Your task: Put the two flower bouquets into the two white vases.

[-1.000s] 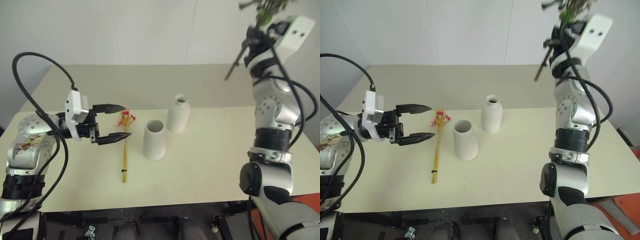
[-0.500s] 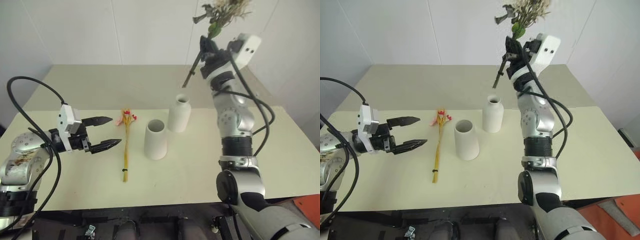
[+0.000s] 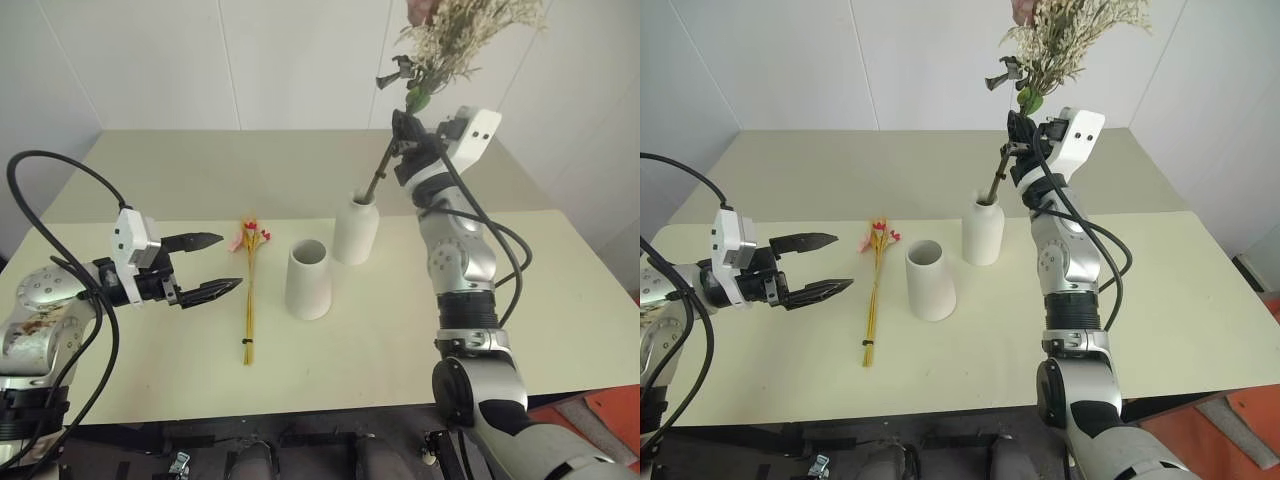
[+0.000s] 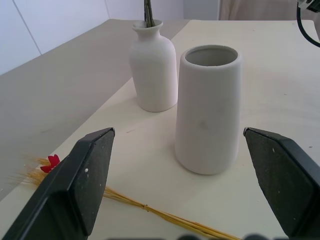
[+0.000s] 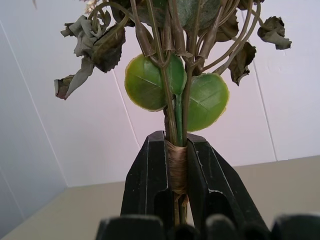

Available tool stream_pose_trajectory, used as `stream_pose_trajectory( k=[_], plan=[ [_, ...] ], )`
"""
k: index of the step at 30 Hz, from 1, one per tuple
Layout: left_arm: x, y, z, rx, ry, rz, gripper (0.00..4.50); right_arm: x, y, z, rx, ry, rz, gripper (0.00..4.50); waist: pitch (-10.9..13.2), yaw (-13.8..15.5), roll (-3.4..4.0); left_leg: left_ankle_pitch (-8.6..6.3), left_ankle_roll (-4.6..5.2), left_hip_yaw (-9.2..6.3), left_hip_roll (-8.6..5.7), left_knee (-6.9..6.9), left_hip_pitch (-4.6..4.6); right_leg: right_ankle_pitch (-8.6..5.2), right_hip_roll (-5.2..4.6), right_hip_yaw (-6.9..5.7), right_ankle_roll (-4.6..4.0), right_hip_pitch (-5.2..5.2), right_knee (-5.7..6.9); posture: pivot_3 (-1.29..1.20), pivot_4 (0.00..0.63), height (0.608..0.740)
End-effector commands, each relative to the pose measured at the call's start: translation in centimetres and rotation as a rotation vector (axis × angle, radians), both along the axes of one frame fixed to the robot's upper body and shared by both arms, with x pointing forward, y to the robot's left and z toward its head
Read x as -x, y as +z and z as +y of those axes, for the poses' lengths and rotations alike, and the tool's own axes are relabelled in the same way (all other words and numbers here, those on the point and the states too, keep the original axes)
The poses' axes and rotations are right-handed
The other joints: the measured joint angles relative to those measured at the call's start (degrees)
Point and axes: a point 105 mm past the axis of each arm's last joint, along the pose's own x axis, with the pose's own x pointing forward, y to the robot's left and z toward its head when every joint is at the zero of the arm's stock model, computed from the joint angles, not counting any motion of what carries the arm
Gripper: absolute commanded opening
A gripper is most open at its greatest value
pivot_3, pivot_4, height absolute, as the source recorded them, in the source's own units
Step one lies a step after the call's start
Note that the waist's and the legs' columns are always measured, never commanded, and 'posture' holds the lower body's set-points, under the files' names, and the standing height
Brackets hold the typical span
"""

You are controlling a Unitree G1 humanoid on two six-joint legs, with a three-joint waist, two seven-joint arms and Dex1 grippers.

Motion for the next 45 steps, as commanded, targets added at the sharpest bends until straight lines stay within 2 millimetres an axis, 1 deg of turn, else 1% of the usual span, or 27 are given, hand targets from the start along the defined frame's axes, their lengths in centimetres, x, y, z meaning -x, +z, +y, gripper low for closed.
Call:
stream_pose_trajectory(
  k=[1,4,9,10,11,12,14,17,19,22,23,26,29,30,32,34,36,38,39,40,42,44,45],
  plan=[
    [0.4,1.8,0.0,-0.004,-0.009,-0.062,4.5,0.5,0.4,0.7,0.026,0.01,-0.055,0.23,0.0,0.0,0.0,0.0,0.0,0.0,0.0,0.0,0.0,0.0,0.0,0.0,0.0,0.0,0.0,0.0,0.15,0.74],
    [0.4,1.8,0.1,-0.004,-0.008,-0.063,4.5,0.8,-0.1,1.5,0.052,0.035,-0.064,0.23,0.0,-0.01,0.0,0.0,0.0,0.01,0.0,0.0,-0.02,0.0,0.0,0.0,0.0,-0.02,-0.01,0.0,0.15,0.74],
    [0.5,1.8,0.1,-0.001,-0.007,-0.063,4.5,0.8,-0.9,2.2,0.113,0.03,-0.071,0.23,0.0,0.02,0.01,0.0,0.0,0.01,0.0,-0.01,-0.02,0.0,-0.01,0.0,0.0,-0.02,-0.02,0.0,0.15,0.74],
    [0.5,1.7,0.1,-0.001,-0.007,-0.064,4.5,0.9,-1.1,2.4,0.11,0.071,-0.061,0.23,0.0,0.02,0.0,0.0,0.0,0.0,0.0,-0.01,-0.02,0.0,-0.01,0.0,0.0,-0.02,-0.01,0.0,0.15,0.74],
    [0.5,1.7,0.1,0.0,-0.006,-0.064,4.5,1.0,-1.2,2.5,0.118,0.069,-0.064,0.23,0.0,0.02,0.01,0.0,0.0,0.0,0.0,-0.01,-0.02,0.0,-0.01,0.0,0.0,-0.02,-0.01,0.0,0.15,0.74],
    [0.5,1.7,0.1,0.001,-0.006,-0.064,4.5,1.0,-1.3,2.5,0.122,0.071,-0.066,0.94,0.0,0.02,0.01,0.0,0.0,0.0,0.0,-0.01,-0.02,0.0,0.0,-0.01,0.0,-0.01,-0.01,0.0,0.15,0.74],
    [0.4,1.7,0.1,0.003,-0.006,-0.065,4.5,1.1,-1.3,2.6,0.142,0.057,-0.074,1.48,0.0,0.0,0.01,0.0,0.0,0.0,0.0,-0.01,-0.02,0.0,0.0,0.0,0.0,-0.02,-0.02,0.0,0.15,0.74],
    [0.4,1.6,0.2,0.006,-0.003,-0.063,4.5,1.4,-1.6,2.6,0.169,0.052,-0.071,2.54,0.0,0.03,0.01,0.0,0.0,0.0,0.0,-0.02,-0.02,0.0,0.0,0.0,0.0,-0.02,-0.01,0.0,0.15,0.74],
    [0.3,1.4,0.3,0.009,0.005,-0.056,4.5,2.2,-2.2,2.5,0.202,0.078,-0.065,3.28,0.0,0.08,0.01,0.0,0.0,0.0,0.0,-0.02,-0.02,0.0,0.0,-0.01,0.0,-0.02,-0.02,0.0,0.15,0.74],
    [0.3,0.8,0.7,0.013,0.036,-0.031,4.5,3.4,-3.7,2.3,0.321,0.063,-0.04,4.32,0.0,0.22,0.01,0.0,-0.01,0.01,0.0,-0.03,-0.05,-0.01,-0.03,-0.01,0.0,-0.02,-0.06,0.0,0.15,0.74],
    [0.3,0.5,0.8,0.013,0.049,-0.025,4.5,3.8,-4.1,2.3,0.343,0.069,-0.03,4.42,0.0,0.2,0.01,0.0,-0.01,0.01,-0.01,-0.03,-0.06,-0.01,-0.03,-0.01,0.0,-0.02,-0.07,0.0,0.15,0.74],
    [0.3,-0.6,1.2,-0.011,0.086,0.006,4.5,5.2,-4.9,1.6,0.411,0.073,-0.014,4.42,0.0,0.2,0.01,0.0,-0.01,0.02,-0.01,-0.03,-0.05,-0.01,-0.04,-0.01,0.0,-0.04,-0.06,0.0,0.15,0.74],
    [0.2,-1.3,1.5,-0.012,0.123,0.027,4.5,7.2,-5.7,1.2,0.496,0.124,-0.003,4.42,0.0,0.23,0.0,-0.01,-0.01,0.01,0.0,-0.03,-0.01,-0.02,-0.03,-0.01,-0.01,-0.02,-0.05,0.0,0.15,0.74],
    [0.2,-1.5,1.6,-0.016,0.13,0.031,4.5,7.5,-6.0,1.0,0.519,0.129,0.004,4.42,0.0,0.23,0.0,-0.01,-0.01,0.01,0.0,-0.03,-0.01,-0.03,-0.03,-0.01,-0.01,-0.01,-0.05,0.0,0.15,0.74],
    [-0.1,-2.1,2.0,-0.025,0.176,0.055,4.5,8.1,-6.4,0.0,0.572,0.125,0.031,4.42,0.0,0.25,0.0,-0.01,-0.01,0.02,-0.01,-0.03,0.02,-0.03,-0.04,-0.01,-0.01,0.01,-0.06,0.0,0.15,0.74],
    [-0.8,-2.9,2.9,-0.054,0.281,0.086,4.5,8.6,-6.6,-1.1,0.632,0.111,0.052,4.42,0.0,0.28,0.0,-0.01,-0.01,0.02,-0.01,-0.03,0.03,-0.04,-0.03,0.0,-0.01,0.01,-0.07,0.0,0.15,0.74],
    [-1.5,-3.6,3.7,-0.075,0.395,0.118,4.5,9.2,-6.8,-1.8,0.694,0.114,0.067,4.42,0.0,0.37,0.0,-0.01,-0.01,0.02,-0.01,-0.03,0.02,-0.05,-0.03,-0.01,-0.02,0.01,-0.08,0.0,0.15,0.74],
    [-2.6,-4.5,3.9,-0.069,0.544,0.177,4.5,10.3,-6.8,-2.4,0.729,0.154,0.087,4.42,0.0,0.52,-0.01,-0.01,-0.01,0.01,-0.01,-0.03,0.01,-0.05,-0.03,-0.01,-0.01,0.01,-0.09,0.0,0.15,0.74],
    [-2.9,-4.8,3.4,-0.058,0.612,0.218,4.5,10.9,-6.8,-2.6,0.758,0.171,0.104,4.42,0.01,0.67,-0.01,-0.01,-0.01,0.01,-0.01,-0.03,0.01,-0.05,-0.03,-0.01,-0.01,0.01,-0.09,0.0,0.15,0.74],
    [-2.8,-4.9,2.7,-0.09,0.661,0.211,4.5,11.2,-6.8,-2.8,0.789,0.18,0.124,4.42,0.01,0.82,-0.03,-0.01,-0.01,0.0,-0.03,-0.01,0.0,-0.06,-0.04,0.0,0.01,0.02,-0.09,0.0,0.15,0.74],
    [-2.1,-4.3,0.8,-0.132,0.695,0.191,4.5,11.3,-7.0,-3.2,0.855,0.157,0.175,4.42,0.02,1.16,-0.06,-0.01,-0.01,-0.02,-0.04,0.03,-0.02,-0.06,-0.04,0.0,0.04,0.05,-0.1,0.0,0.15,0.74],
    [-2.0,-3.7,-0.7,-0.057,0.691,0.285,4.5,11.4,-6.6,-3.7,0.855,0.16,0.195,4.42,0.03,1.51,-0.16,-0.01,-0.01,-0.03,-0.06,0.03,0.0,-0.05,-0.05,0.02,0.04,0.05,-0.1,0.0,0.15,0.74],
    [-2.3,-3.5,-1.1,-0.026,0.706,0.35,4.5,11.4,-6.4,-3.7,0.851,0.166,0.196,4.42,0.03,1.7,-0.17,-0.01,-0.01,-0.06,-0.06,0.04,0.0,-0.06,-0.04,0.0,0.05,0.06,-0.08,0.0,0.15,0.74]
  ],
)
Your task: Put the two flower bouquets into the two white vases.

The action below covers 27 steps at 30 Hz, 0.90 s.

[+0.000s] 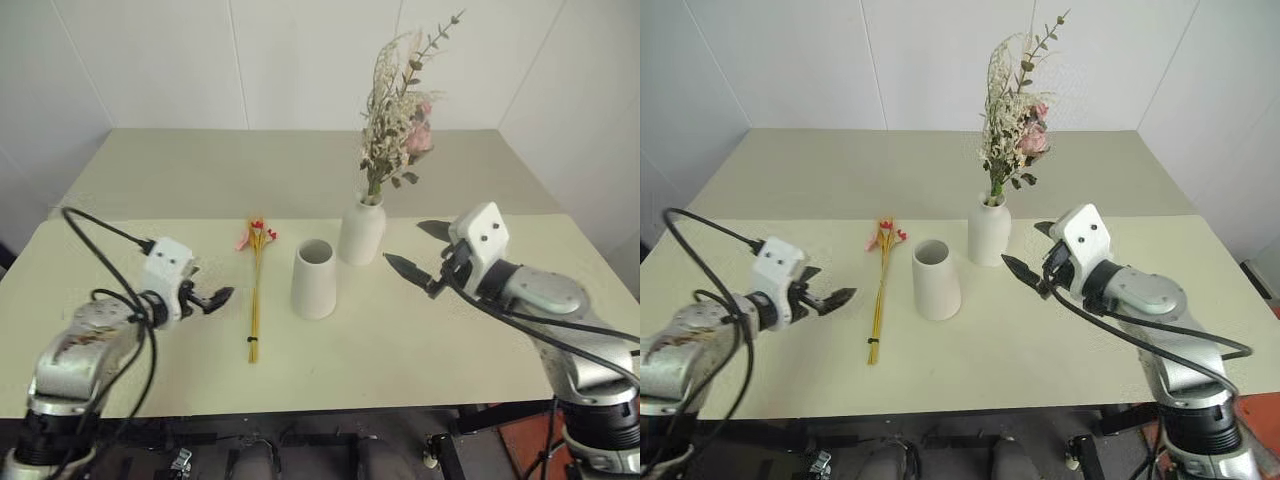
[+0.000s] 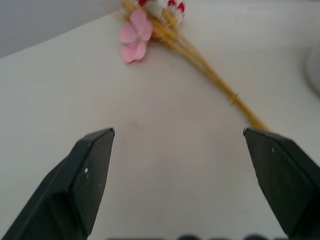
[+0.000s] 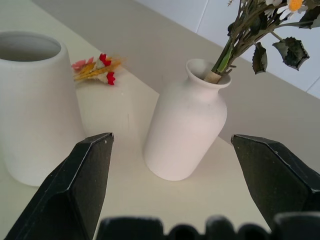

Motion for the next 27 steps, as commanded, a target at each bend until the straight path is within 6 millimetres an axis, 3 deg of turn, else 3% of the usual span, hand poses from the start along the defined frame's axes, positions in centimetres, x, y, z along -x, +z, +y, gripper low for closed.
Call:
stream_pose_trajectory(
  k=[1,7,10,16,21,27],
  plan=[
    [-0.2,2.3,-1.4,0.085,0.068,0.064,4.5,0.5,1.8,-0.2,-0.011,0.007,-0.027,4.42,0.01,0.35,-0.02,0.0,0.0,-0.03,0.0,0.02,0.02,-0.02,0.03,0.0,0.04,0.01,0.01,0.0,0.15,0.74],
    [-1.8,1.6,-3.3,0.055,0.068,0.271,4.5,0.5,3.7,-0.5,-0.02,0.002,-0.025,4.42,0.01,-0.04,-0.02,0.0,0.01,-0.56,-0.28,0.0,0.15,-0.15,0.11,0.08,0.28,0.16,0.0,0.0,0.15,0.74],
    [-2.8,0.3,-4.5,0.065,0.072,0.352,4.5,1.0,4.7,-0.6,-0.006,0.01,-0.045,4.42,0.02,0.22,-0.03,0.0,0.01,-0.64,-0.3,-0.02,0.1,-0.07,0.11,0.08,0.13,0.11,-0.01,0.0,0.15,0.74],
    [-3.6,-1.6,-6.6,0.122,0.07,0.479,4.5,1.4,4.8,-1.0,-0.006,-0.009,-0.041,4.42,0.02,0.45,-0.05,0.0,0.01,-0.71,-0.39,0.02,0.01,0.03,0.02,0.02,-0.01,0.11,-0.04,0.0,0.15,0.74],
    [-4.0,-2.0,-6.9,0.129,0.086,0.534,3.37,1.6,4.6,-1.6,-0.016,-0.045,-0.034,4.5,0.02,0.45,-0.04,0.0,0.01,-0.78,-0.51,0.01,0.03,0.02,-0.06,0.03,0.0,0.13,-0.01,0.0,0.15,0.74],
    [-4.5,-2.1,-6.8,0.11,0.117,0.56,1.41,1.7,4.7,-2.0,-0.028,-0.064,-0.035,4.5,0.02,0.43,-0.04,0.01,0.02,-1.19,-0.8,0.01,0.03,0.02,-0.08,0.02,0.03,0.17,-0.01,0.0,0.15,0.74]
  ],
)
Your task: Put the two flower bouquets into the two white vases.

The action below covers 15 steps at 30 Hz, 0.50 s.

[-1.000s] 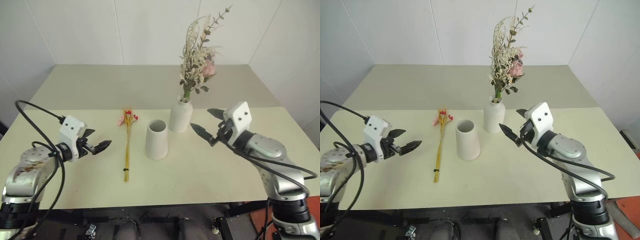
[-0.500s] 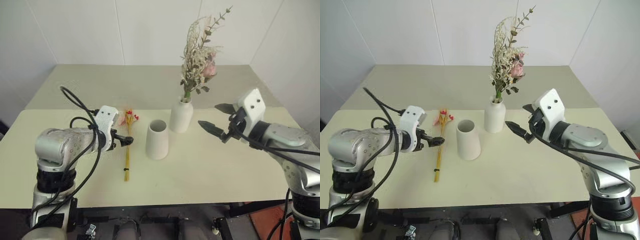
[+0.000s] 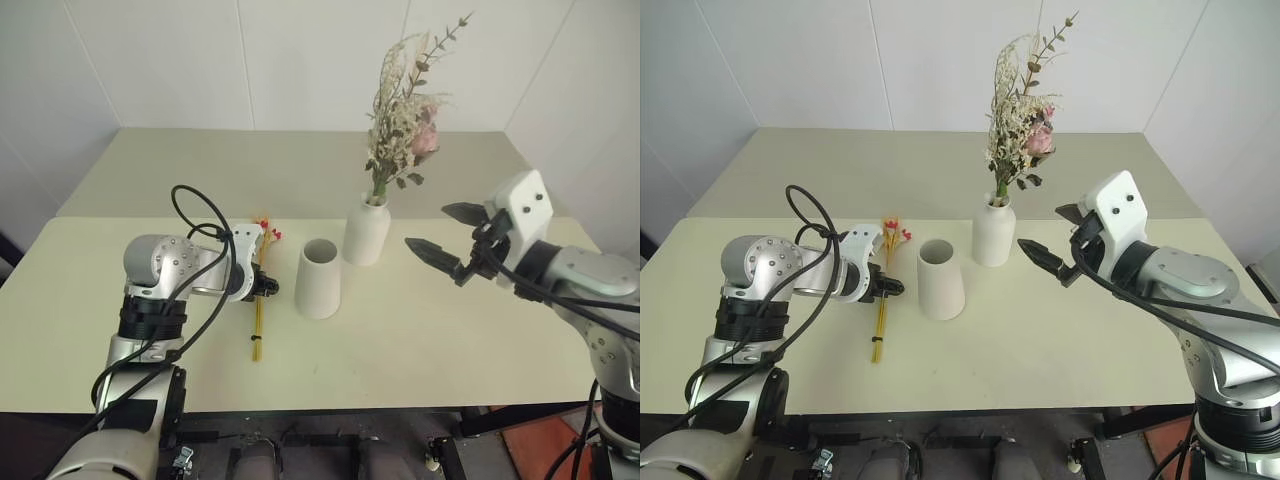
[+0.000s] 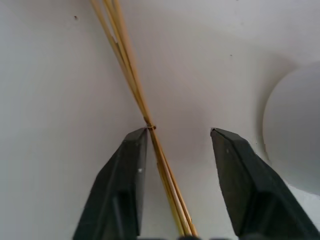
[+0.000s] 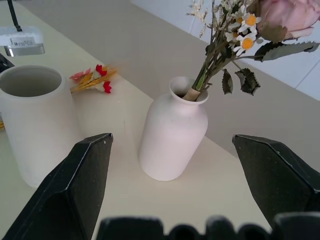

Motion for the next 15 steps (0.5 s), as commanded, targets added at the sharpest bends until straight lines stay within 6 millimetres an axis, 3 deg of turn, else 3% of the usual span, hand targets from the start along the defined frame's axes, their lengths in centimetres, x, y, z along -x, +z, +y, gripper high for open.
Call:
stream_pose_trajectory(
  k=[1,4,10,15],
  plan=[
    [-0.1,0.0,-0.4,-0.016,-0.006,0.007,1.06,0.5,1.1,-0.6,0.003,-0.025,-0.044,4.5,0.0,-0.01,0.0,0.0,0.0,0.0,-0.01,0.0,-0.01,0.0,0.0,0.0,0.0,0.0,-0.01,0.0,0.15,0.74],
    [-0.8,0.6,-0.2,-0.009,0.053,-0.014,0.12,0.5,1.0,-0.8,0.001,-0.035,-0.044,4.5,0.0,0.18,0.0,0.0,0.0,-0.01,-0.03,0.0,-0.01,0.0,-0.02,0.0,0.0,0.01,-0.01,0.0,0.15,0.74],
    [-2.8,3.8,1.5,0.038,0.245,-0.194,0.05,0.6,1.0,-1.6,-0.003,-0.062,-0.045,4.5,0.02,0.03,-0.03,0.0,0.0,-0.06,-0.06,0.01,-0.05,0.01,-0.01,-0.03,0.01,0.01,-0.04,0.0,0.15,0.74],
    [-3.7,12.2,2.3,0.384,0.306,-0.655,0.05,2.9,0.2,-3.2,0.002,-0.033,0.017,4.5,0.04,0.13,-0.06,0.0,-0.01,-0.1,-0.05,0.0,-0.14,0.02,-0.03,-0.06,0.0,-0.02,-0.09,0.0,0.15,0.74]
  ],
)
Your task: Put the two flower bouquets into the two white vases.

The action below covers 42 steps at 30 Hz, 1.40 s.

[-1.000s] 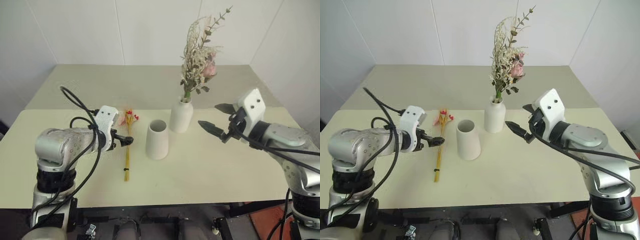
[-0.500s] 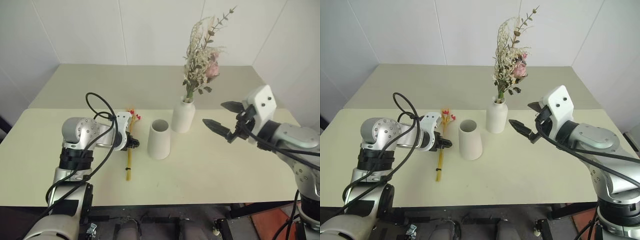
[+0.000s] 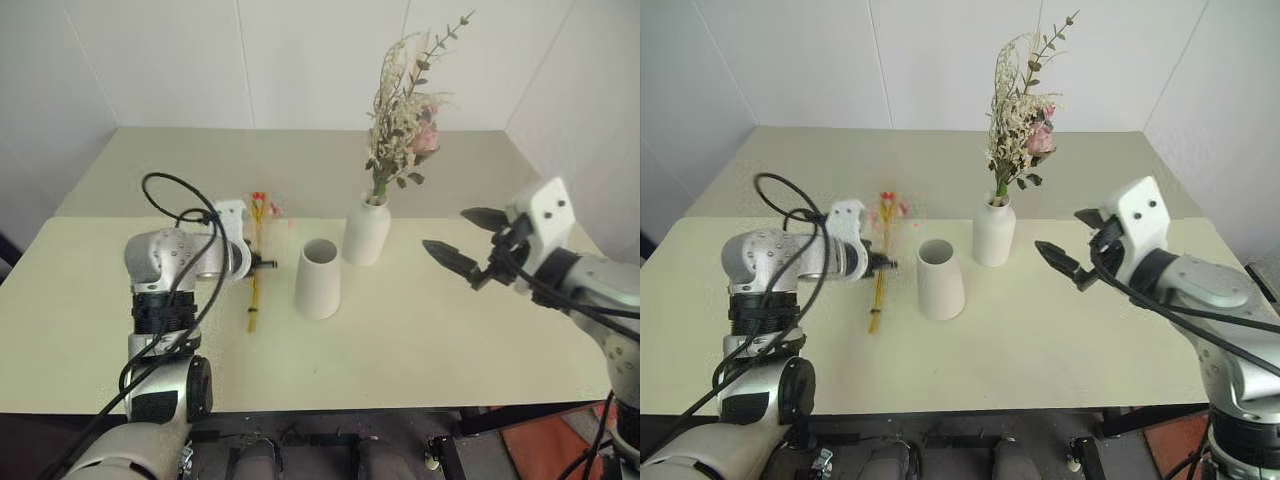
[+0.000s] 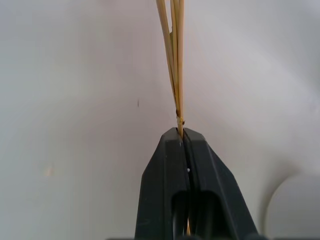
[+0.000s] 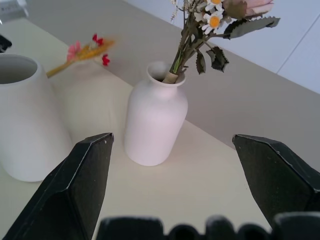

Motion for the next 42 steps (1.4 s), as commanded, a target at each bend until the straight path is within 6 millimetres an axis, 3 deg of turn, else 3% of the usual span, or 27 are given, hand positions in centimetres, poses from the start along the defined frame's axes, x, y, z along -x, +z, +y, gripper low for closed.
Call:
stream_pose_trajectory(
  k=[1,6,11,15,25,30,35,39,42],
  plan=[
    [0.1,8.7,0.8,0.163,0.02,-0.472,0.05,2.5,0.9,-0.9,0.019,0.046,-0.004,4.5,0.0,0.11,-0.01,0.0,0.0,0.01,-0.02,0.0,-0.01,0.01,-0.02,0.01,0.01,0.0,-0.02,0.0,0.15,0.74],
    [4.7,15.6,-0.4,0.509,-0.371,-0.909,0.05,5.5,-0.1,-2.1,0.023,0.13,0.105,4.5,0.0,0.33,0.0,0.0,0.0,0.02,-0.04,0.02,0.04,0.01,-0.02,0.01,0.02,0.09,-0.05,0.0,0.15,0.74],
    [6.1,16.2,-2.3,0.621,-0.631,-0.977,0.05,6.4,-1.0,-2.0,0.031,0.144,0.129,4.5,0.0,0.24,0.0,-0.01,0.0,-0.01,-0.03,0.06,0.59,-0.23,0.0,-0.03,0.39,0.71,-0.12,0.0,0.15,0.74],
    [4.9,15.7,-4.1,0.668,-0.71,-0.936,0.05,6.3,-1.1,-1.7,0.019,0.127,0.112,4.5,0.0,0.24,-0.01,-0.01,0.0,-0.09,-0.1,0.09,0.7,-0.28,-0.01,-0.01,0.46,0.88,-0.16,0.0,0.15,0.74],
    [5.4,11.8,-7.8,0.449,-0.958,-0.94,0.05,6.5,-1.7,-1.4,0.035,0.085,0.097,4.5,0.01,0.08,-0.01,-0.01,0.01,-0.21,-0.13,0.06,0.57,-0.22,0.01,-0.02,0.37,0.83,-0.23,0.0,0.15,0.74],
    [5.2,11.1,-7.8,0.377,-0.972,-0.969,0.05,6.3,-1.5,-1.5,0.031,0.074,0.081,4.5,0.01,-0.11,-0.01,-0.01,0.01,-0.22,-0.12,0.07,0.58,-0.31,0.01,-0.01,0.5,0.82,-0.23,0.0,0.15,0.74],
    [6.3,9.3,-7.6,0.322,-1.072,-0.957,0.05,6.2,-1.5,-1.7,0.035,0.071,0.076,4.5,0.0,-0.15,0.0,-0.01,0.01,-0.22,-0.11,0.05,0.59,-0.31,0.03,0.0,0.5,0.81,-0.22,0.0,0.15,0.74],
    [6.7,8.7,-7.6,0.308,-1.096,-0.939,0.94,5.9,-1.5,-1.9,0.037,0.066,0.068,4.5,0.0,0.03,-0.01,-0.01,0.02,-0.22,-0.11,0.07,0.57,-0.31,0.02,-0.02,0.51,0.82,-0.22,0.0,0.15,0.74],
    [6.9,6.9,-7.0,0.205,-1.122,-0.879,1.9,5.8,-1.5,-2.0,0.045,0.065,0.062,4.5,0.0,-0.02,0.0,-0.01,0.02,-0.22,-0.11,0.05,0.57,-0.32,0.02,-0.01,0.51,0.81,-0.24,0.0,0.15,0.74]
  ],
)
